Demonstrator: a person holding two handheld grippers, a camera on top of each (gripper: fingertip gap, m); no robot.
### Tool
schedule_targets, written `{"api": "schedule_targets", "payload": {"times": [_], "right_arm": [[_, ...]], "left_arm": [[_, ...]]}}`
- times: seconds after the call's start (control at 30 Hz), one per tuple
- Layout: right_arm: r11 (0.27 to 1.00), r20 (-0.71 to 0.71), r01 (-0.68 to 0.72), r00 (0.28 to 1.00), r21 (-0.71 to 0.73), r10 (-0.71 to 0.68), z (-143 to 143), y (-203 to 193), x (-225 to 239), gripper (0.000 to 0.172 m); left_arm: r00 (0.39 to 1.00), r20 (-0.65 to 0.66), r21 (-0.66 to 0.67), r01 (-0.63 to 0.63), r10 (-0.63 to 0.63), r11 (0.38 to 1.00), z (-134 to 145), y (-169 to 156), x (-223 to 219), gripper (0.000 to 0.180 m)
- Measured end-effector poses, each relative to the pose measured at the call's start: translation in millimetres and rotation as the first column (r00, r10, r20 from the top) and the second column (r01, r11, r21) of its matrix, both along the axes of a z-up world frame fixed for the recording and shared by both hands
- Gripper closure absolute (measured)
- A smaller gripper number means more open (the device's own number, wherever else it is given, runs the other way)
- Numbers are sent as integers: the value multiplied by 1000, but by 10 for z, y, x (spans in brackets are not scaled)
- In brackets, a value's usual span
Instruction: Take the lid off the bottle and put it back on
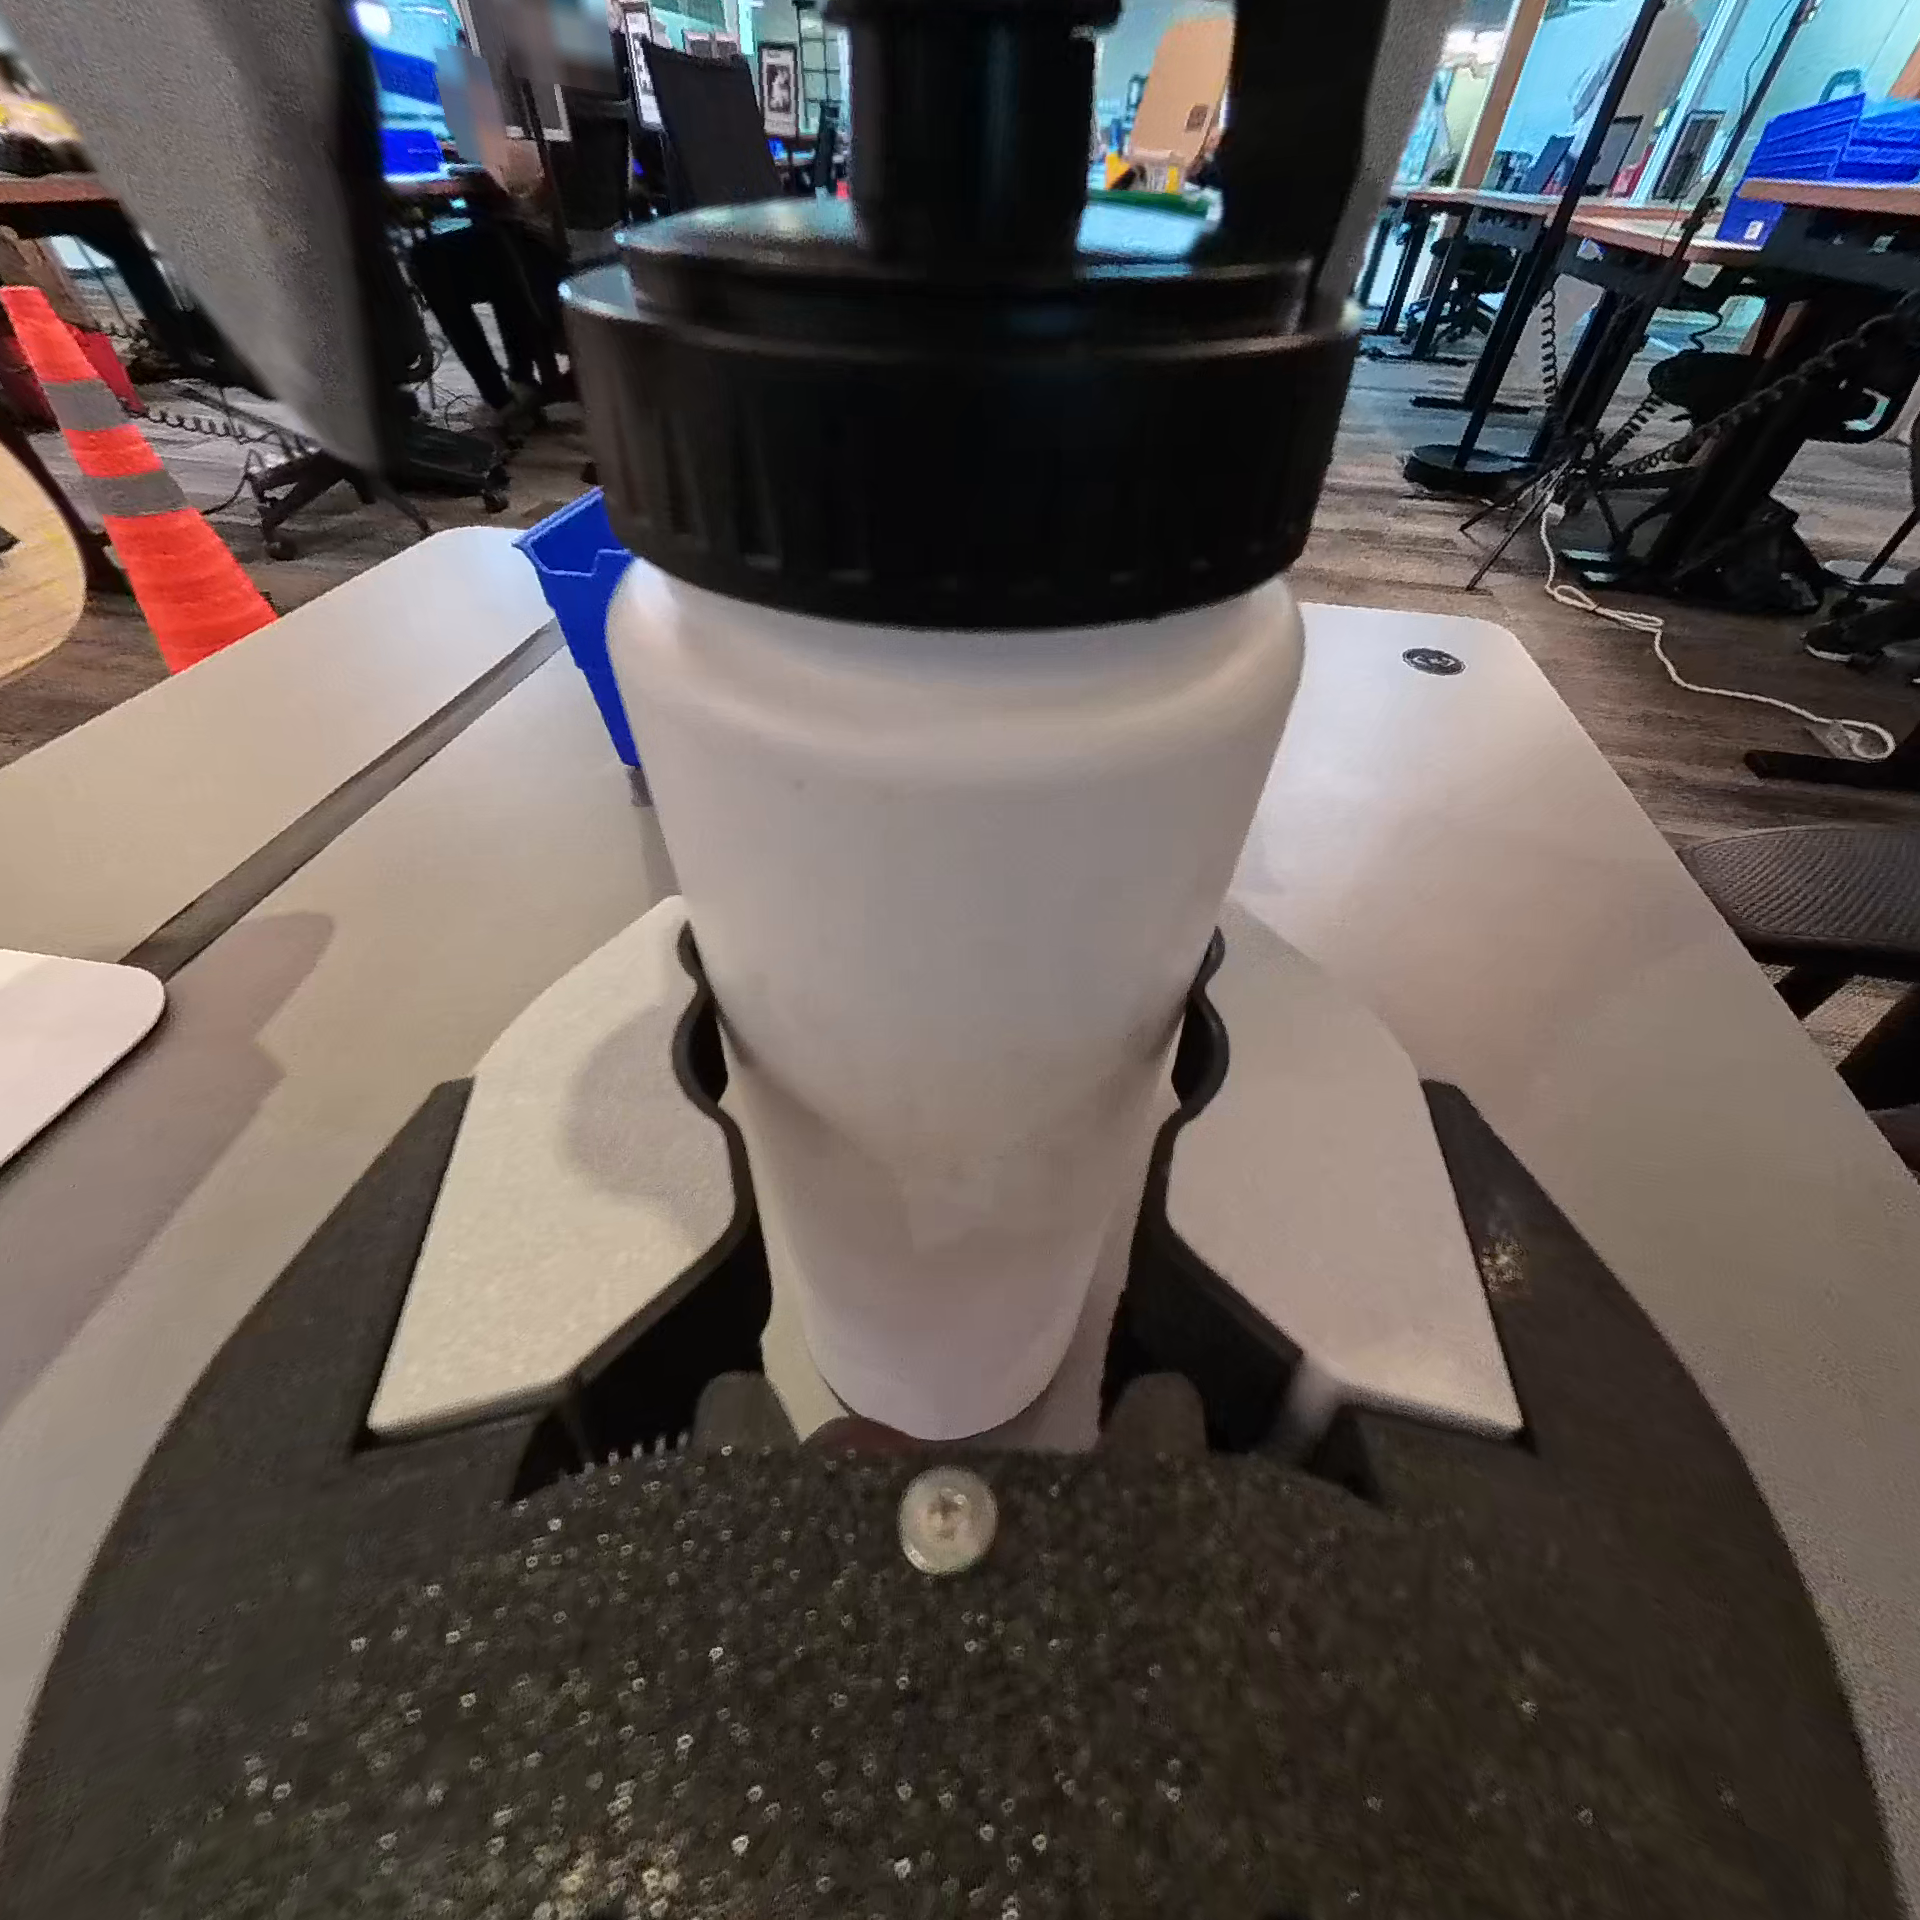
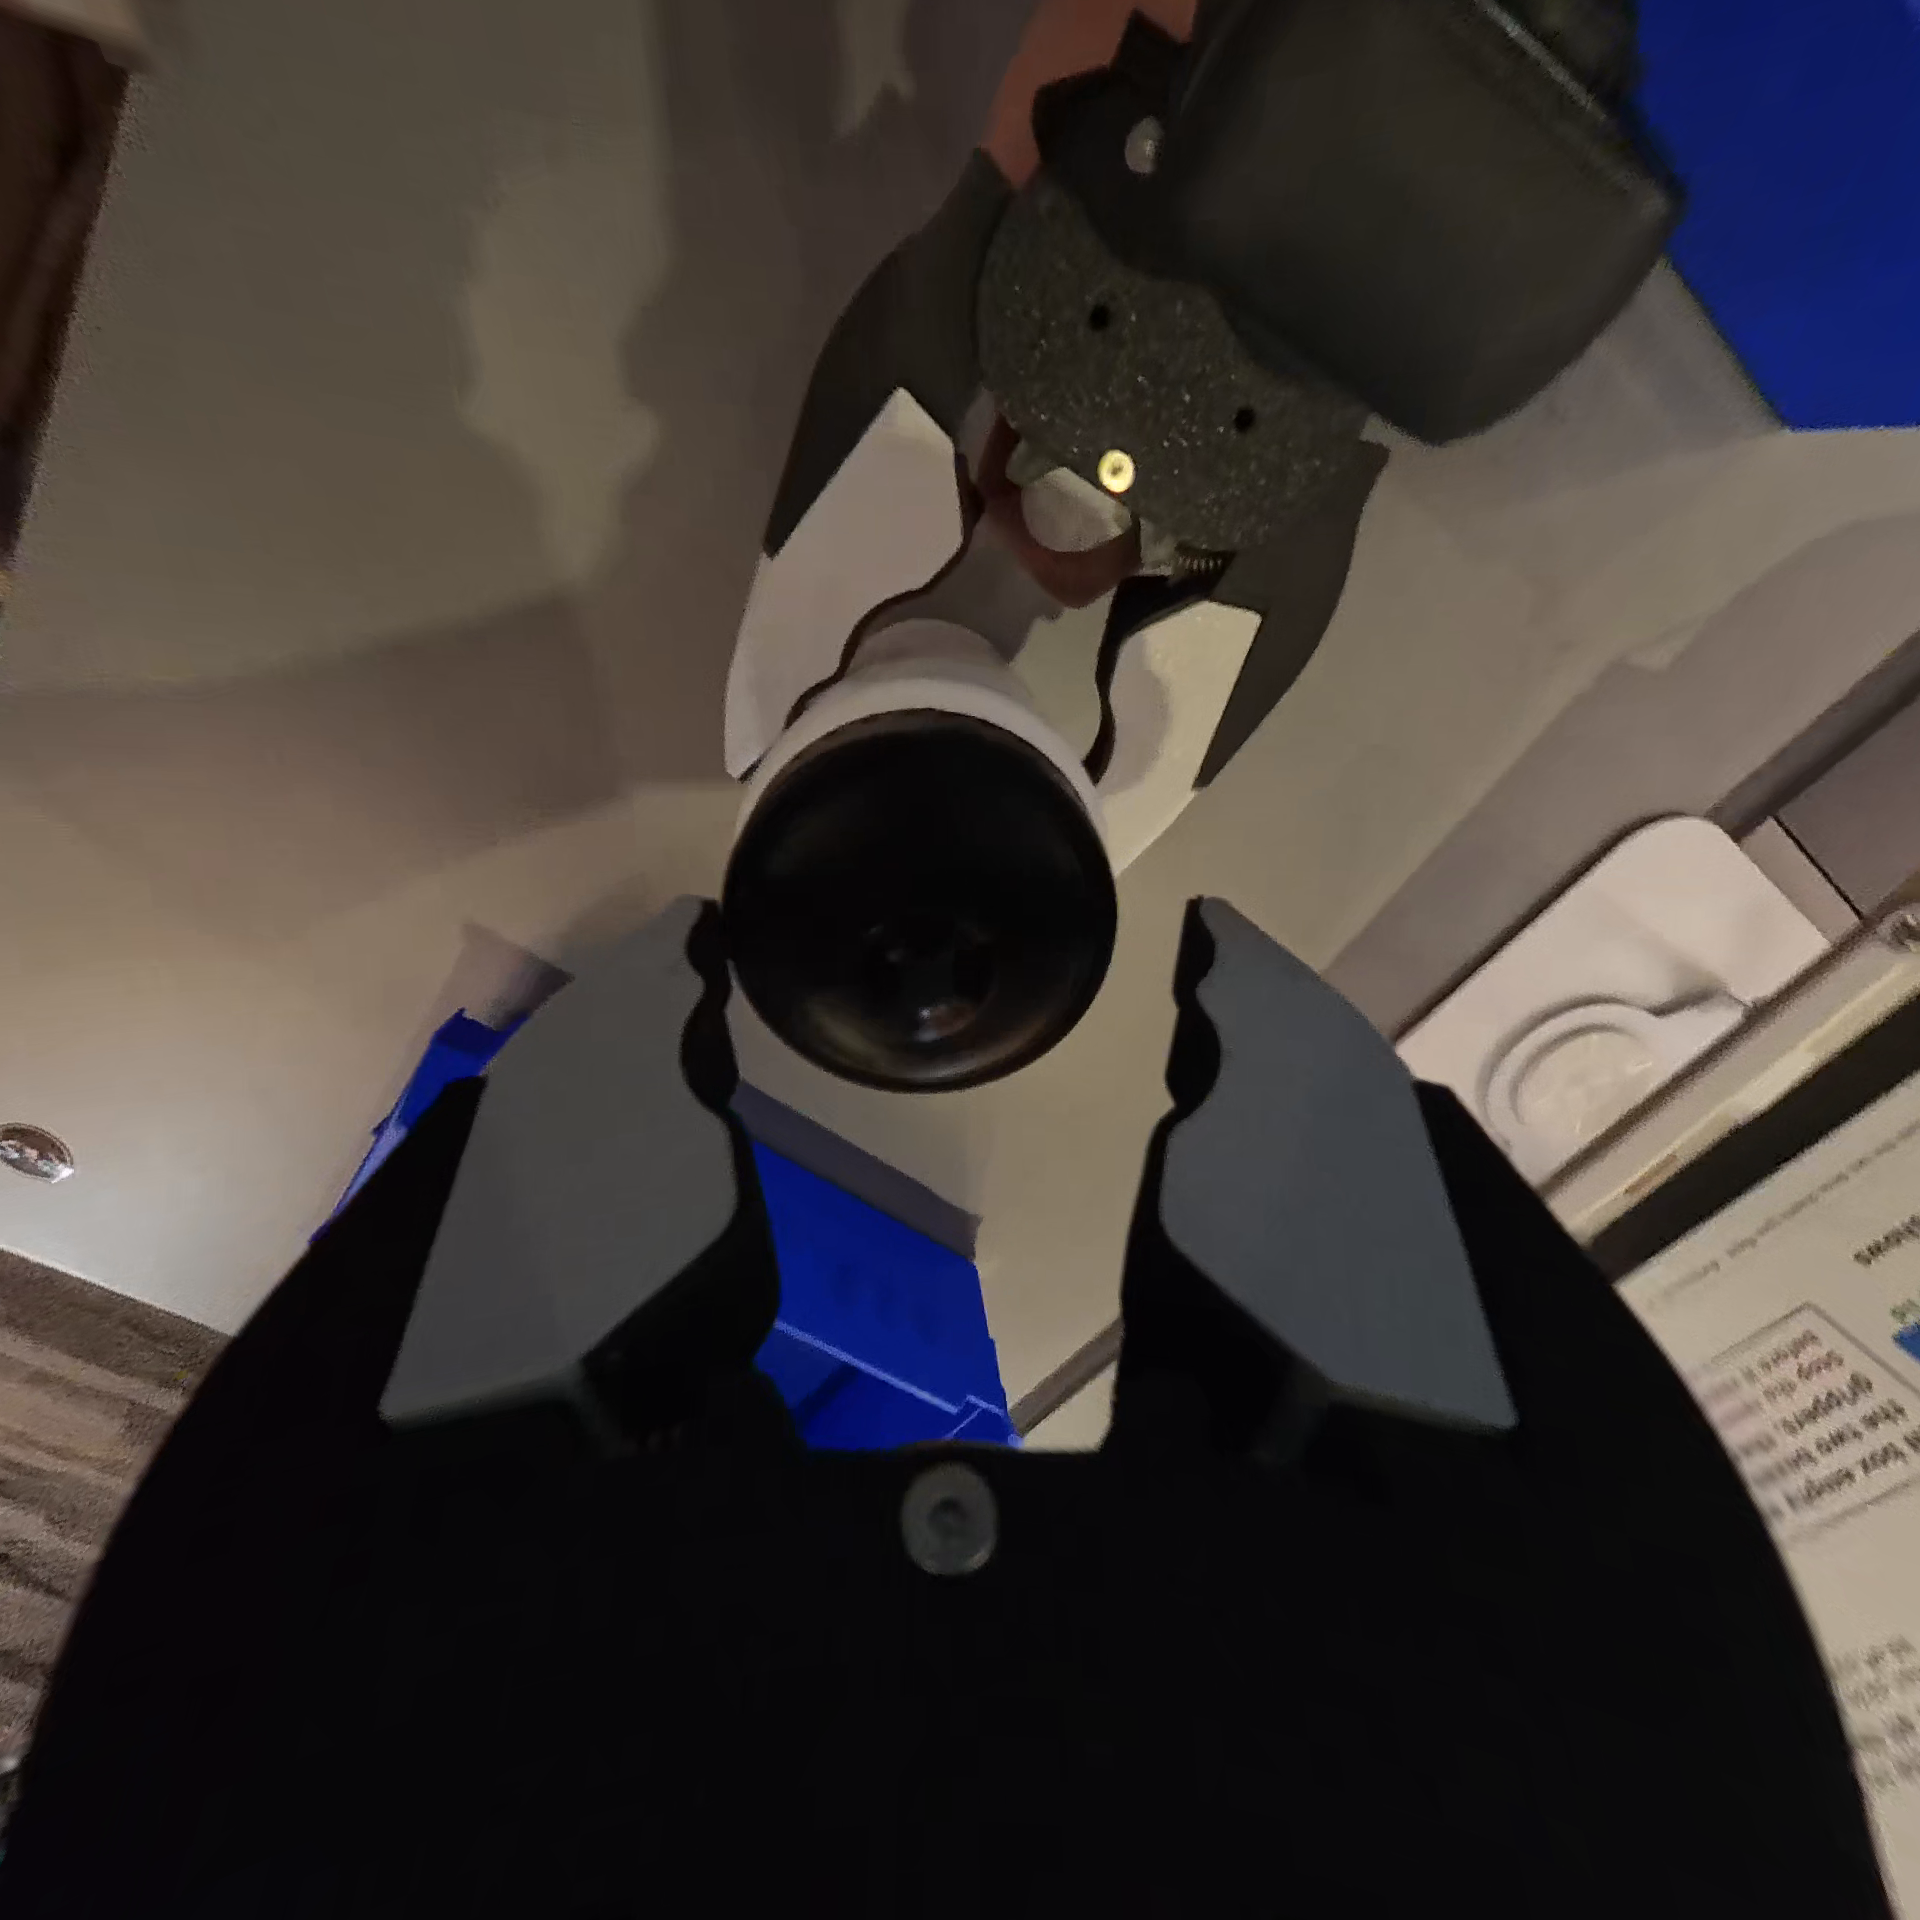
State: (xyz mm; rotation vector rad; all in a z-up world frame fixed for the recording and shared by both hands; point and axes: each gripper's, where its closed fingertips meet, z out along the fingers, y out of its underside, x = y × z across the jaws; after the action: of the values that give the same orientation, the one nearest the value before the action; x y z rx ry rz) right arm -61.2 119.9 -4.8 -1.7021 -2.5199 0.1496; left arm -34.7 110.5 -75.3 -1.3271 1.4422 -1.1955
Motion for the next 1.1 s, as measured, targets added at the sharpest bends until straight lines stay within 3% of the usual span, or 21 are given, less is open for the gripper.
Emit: {"api": "schedule_targets", "payload": {"times": [0.07,0.17,0.37,0.6,0.8,0.9,1.0,1.1], "right_arm": [[998,-12,-11,1000,-59,11,-8,-65,-11,100],[998,-18,5,1000,-67,-6,-7,-70,5,101],[981,10,186,983,-59,-186,-12,-57,21,101],[891,90,452,890,-34,-448,-14,-29,-3,101],[773,125,634,767,9,-630,-17,-71,50,101],[679,110,734,673,15,-731,-17,-69,57,101],[558,95,830,555,6,-827,-20,-60,62,101],[376,83,927,375,-4,-923,-22,-29,57,100]], "left_arm": [[1000,2,-3,1,-1,1000,1,-4,2,95],[1000,-3,0,-8,8,1000,-1,-6,18,95],[1000,-3,-8,-13,13,1000,-1,3,25,95],[1000,-7,-10,-22,22,1000,-3,19,0,96],[999,-15,12,-35,35,999,-8,-3,28,96],[999,-12,11,-42,42,999,-7,1,32,96],[999,-5,5,-43,43,999,-7,7,39,96],[999,-2,-4,-45,45,999,-5,28,45,96]]}}
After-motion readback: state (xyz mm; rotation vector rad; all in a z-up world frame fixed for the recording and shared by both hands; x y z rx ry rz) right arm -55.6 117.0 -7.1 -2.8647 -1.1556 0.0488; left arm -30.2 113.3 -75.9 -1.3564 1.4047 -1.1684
